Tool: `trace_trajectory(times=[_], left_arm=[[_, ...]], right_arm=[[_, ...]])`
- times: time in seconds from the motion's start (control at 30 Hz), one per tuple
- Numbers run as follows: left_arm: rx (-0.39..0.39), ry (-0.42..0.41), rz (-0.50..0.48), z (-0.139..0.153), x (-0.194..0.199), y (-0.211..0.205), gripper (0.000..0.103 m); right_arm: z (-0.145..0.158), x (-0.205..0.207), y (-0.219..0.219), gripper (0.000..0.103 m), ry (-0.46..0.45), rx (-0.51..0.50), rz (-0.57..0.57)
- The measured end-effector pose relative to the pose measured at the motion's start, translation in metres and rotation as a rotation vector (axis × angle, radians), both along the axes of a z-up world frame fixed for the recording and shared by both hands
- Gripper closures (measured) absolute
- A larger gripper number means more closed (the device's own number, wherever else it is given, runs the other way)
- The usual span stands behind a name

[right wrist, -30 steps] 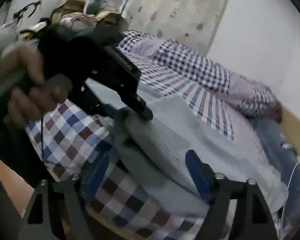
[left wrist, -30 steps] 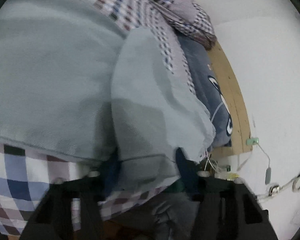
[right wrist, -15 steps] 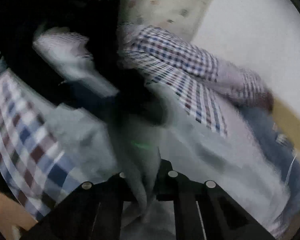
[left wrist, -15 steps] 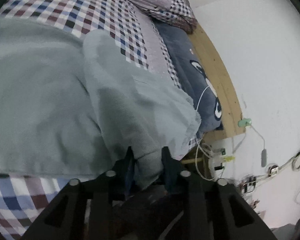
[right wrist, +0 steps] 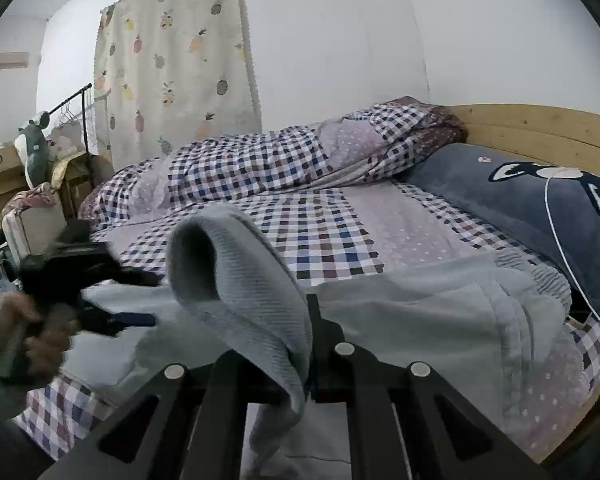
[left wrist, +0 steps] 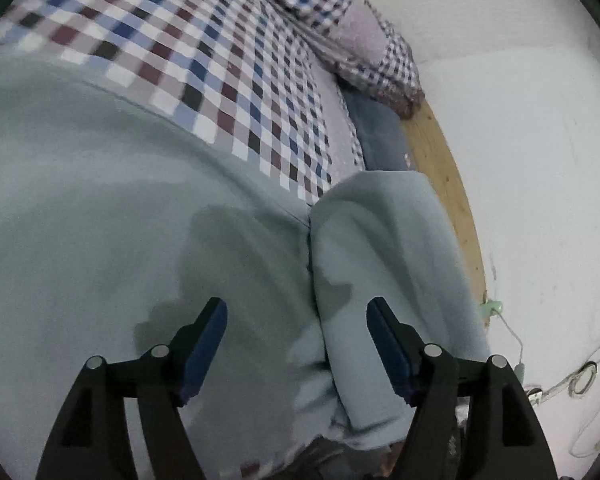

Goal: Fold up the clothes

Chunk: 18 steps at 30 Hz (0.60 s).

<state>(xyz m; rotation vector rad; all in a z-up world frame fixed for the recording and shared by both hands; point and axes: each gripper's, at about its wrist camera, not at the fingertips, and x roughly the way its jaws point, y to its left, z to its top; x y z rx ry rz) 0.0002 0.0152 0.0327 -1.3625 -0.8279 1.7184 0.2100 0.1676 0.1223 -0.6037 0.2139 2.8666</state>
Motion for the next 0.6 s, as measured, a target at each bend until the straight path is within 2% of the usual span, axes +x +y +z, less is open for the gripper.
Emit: trace_trajectory(times=[0.07,0.2,0.33,0.4,0.47,0.6], left_arm=[[0.006,-0.008,0.009,-0.005,-0.016,0.002,0.027],[0.037,-0.031,-0.018,-0.015,-0.053,0.035,0.027],[0.057,-0.052,0.085,-0.027,-0.081,0.039,0.032],[0.068,-0.062,0.14,-0.034,-0.094,0.04,0.034],[0.108,-0.002,0.177,-0.023,-0.087,0.028,0.033],[0.024,0.058,0.182,-0.016,-0.056,-0.001,0.031]], right_arm=[[0.003,0.001,0.001,0.097,0.0,-0.017,0.004],[0.006,-0.001,0.009,0.097,0.007,-0.053,0.006],[0.003,-0.007,0.011,0.097,0.0,-0.064,0.023],[-0.002,-0.014,0.001,0.097,-0.028,-0.032,0.061],[-0.008,-0.022,-0.013,0.095,-0.06,0.005,0.115],[-0.031,-0.048,-0.05,0.092,-0.183,0.04,0.27]])
